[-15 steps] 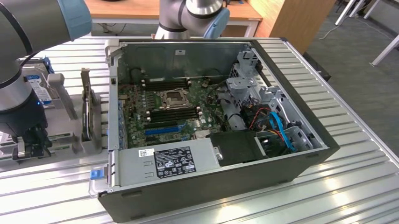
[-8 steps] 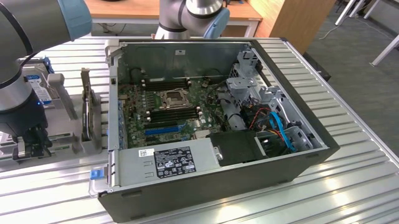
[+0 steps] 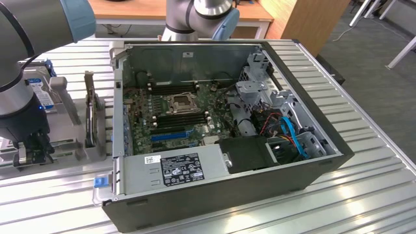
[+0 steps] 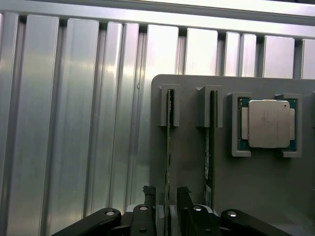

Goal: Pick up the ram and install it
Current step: 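Pick up the ram and move it above insertion slot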

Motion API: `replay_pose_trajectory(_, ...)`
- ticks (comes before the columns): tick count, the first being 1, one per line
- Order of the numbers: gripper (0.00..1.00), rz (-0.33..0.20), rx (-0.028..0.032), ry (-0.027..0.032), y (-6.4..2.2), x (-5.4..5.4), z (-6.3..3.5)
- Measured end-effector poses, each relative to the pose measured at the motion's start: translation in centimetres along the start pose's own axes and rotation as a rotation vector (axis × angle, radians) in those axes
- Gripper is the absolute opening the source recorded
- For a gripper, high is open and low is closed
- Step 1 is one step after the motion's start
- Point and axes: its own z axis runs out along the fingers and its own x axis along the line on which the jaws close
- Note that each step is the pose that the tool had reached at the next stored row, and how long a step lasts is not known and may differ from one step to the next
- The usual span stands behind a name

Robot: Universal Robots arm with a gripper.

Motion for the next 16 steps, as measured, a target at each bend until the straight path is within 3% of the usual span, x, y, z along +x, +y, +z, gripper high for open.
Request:
replay_pose_trajectory(13, 0.31, 0.000, 0.0000, 0.0001, 0.00, 0.00, 0.00)
replay_pose_trajectory(16, 0.23, 0.000, 0.0000, 0.0001, -0.01, -0.10, 0.00)
